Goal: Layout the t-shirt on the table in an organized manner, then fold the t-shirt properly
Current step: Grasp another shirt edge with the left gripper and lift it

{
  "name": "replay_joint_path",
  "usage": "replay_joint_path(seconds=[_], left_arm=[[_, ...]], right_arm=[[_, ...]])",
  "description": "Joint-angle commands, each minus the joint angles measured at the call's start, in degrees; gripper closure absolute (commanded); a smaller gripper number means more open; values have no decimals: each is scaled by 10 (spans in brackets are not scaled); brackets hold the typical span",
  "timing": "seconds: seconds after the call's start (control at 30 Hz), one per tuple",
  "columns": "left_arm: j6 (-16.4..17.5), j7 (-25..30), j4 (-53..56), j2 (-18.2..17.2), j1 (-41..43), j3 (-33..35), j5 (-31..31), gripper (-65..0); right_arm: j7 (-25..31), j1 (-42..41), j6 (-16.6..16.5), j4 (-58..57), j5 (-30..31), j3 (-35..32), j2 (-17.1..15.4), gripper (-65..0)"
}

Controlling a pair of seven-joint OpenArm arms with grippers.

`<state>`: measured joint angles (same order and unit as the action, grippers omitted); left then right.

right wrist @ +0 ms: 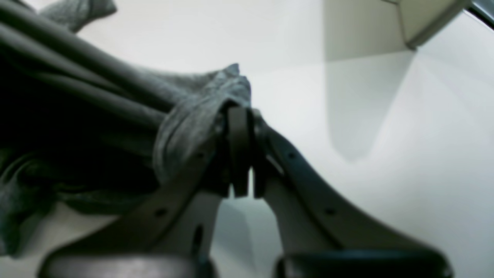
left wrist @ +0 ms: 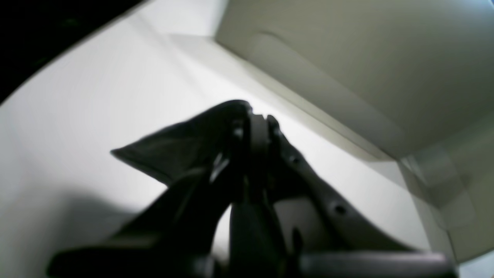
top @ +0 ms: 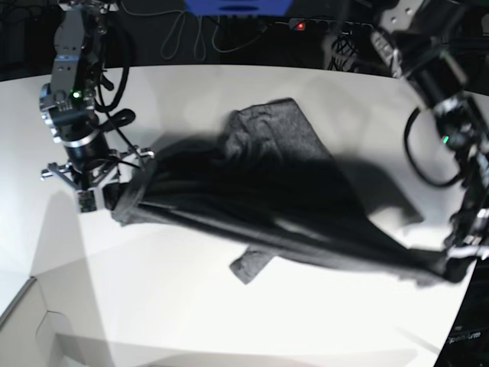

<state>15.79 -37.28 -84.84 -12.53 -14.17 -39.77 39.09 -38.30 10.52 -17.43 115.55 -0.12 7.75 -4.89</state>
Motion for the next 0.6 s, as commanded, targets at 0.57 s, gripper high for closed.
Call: replay_joint_path(seconds=[0.57], left_arm=[[9, 17, -239, -43, 244, -237, 223, -3]], right_arm=[[501, 151, -93, 20, 4, -13, 50, 0]])
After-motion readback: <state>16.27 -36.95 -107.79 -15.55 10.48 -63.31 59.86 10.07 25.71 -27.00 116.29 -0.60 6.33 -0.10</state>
